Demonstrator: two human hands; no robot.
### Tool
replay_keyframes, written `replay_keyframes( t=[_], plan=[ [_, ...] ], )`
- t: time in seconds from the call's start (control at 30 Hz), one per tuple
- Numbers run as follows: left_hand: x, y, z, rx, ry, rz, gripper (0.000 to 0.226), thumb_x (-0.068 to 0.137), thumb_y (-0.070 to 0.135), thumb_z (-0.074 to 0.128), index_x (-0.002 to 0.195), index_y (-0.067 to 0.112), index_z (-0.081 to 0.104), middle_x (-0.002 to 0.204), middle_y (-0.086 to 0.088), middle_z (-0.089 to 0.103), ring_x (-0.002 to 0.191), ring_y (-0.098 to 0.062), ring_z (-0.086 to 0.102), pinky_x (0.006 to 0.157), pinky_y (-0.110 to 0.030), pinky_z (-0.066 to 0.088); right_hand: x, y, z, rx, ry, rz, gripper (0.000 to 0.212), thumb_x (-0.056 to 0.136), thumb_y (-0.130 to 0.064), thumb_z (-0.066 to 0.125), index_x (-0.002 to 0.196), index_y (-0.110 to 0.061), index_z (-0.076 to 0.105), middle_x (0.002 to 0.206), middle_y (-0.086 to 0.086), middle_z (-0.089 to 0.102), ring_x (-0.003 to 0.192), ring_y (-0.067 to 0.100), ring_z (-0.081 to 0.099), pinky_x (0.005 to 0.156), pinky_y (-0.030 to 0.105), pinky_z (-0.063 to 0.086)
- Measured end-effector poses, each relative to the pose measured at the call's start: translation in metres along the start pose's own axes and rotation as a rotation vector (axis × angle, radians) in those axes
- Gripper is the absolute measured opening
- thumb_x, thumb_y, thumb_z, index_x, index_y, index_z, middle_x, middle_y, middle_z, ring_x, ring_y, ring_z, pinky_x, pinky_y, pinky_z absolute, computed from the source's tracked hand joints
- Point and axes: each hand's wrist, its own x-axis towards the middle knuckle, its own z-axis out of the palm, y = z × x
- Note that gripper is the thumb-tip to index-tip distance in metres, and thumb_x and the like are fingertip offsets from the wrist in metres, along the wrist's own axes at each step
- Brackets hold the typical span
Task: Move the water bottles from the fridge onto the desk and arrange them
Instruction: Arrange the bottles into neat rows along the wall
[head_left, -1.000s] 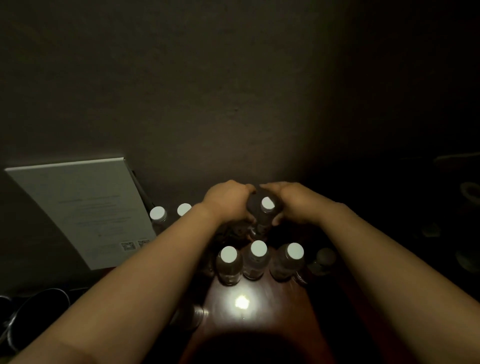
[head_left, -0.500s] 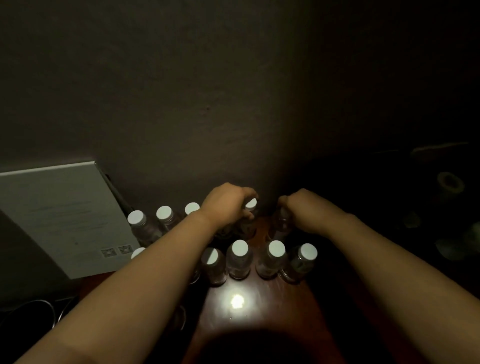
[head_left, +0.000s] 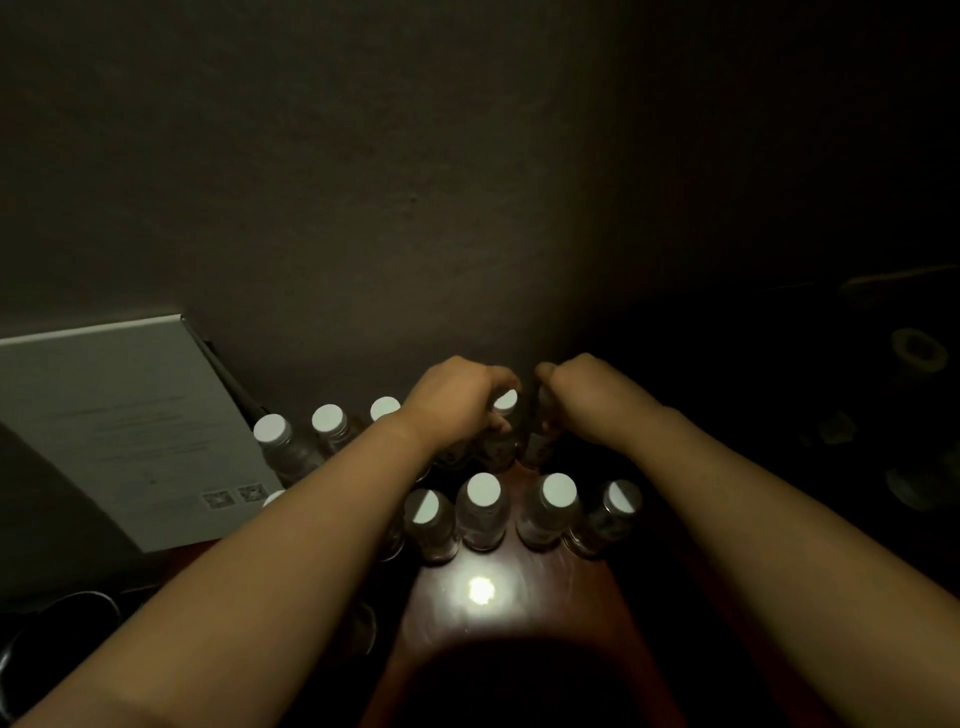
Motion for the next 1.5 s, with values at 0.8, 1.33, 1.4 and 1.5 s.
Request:
replay_keyframes(
  t=[0.8,1.33,1.4,1.5],
  plan=[
    [0.02,0.023,0.02,-0.131,0.145,0.12,0.054,0.082,0.028,0.078,0.134,0.034,0.061,0.112,0.006,0.075,0.107,-0.016,0.068,0.087,-0.037,0.053,-0.068,-0.005,0.006,-0.068,-0.061,-0.181,0.021,0.086,-0.022,0.059,0.106,-0.016,0.063,0.105,0.008,0.061,0.095,0.028,0.062,0.077,0.034,0.05],
    [0.026,0.016,0.025,-0.157,0.136,0.138,0.054,0.085,0.025,0.076,0.135,0.036,0.059,0.113,0.007,0.074,0.109,-0.013,0.067,0.09,-0.036,0.053,-0.034,0.04,-0.011,0.07,-0.005,0.045,0.017,0.09,-0.01,0.056,0.102,-0.019,0.066,0.096,0.002,0.061,0.087,0.019,0.058,0.074,0.034,0.05],
    [0.025,0.016,0.025,-0.16,0.142,0.14,0.054,0.084,0.024,0.077,0.134,0.037,0.06,0.113,0.007,0.074,0.108,-0.014,0.067,0.089,-0.037,0.053,-0.031,0.041,-0.008,0.07,0.026,0.011,0.017,0.089,-0.009,0.056,0.1,-0.018,0.065,0.095,0.003,0.06,0.087,0.021,0.058,0.073,0.032,0.047],
    [0.025,0.016,0.026,-0.162,0.139,0.134,0.055,0.084,0.025,0.077,0.134,0.038,0.06,0.112,0.008,0.074,0.108,-0.014,0.067,0.088,-0.038,0.054,-0.029,0.043,-0.002,0.036,0.03,0.014,0.011,0.089,-0.01,0.057,0.096,-0.015,0.062,0.089,0.003,0.06,0.082,0.021,0.058,0.067,0.031,0.044]
  ],
)
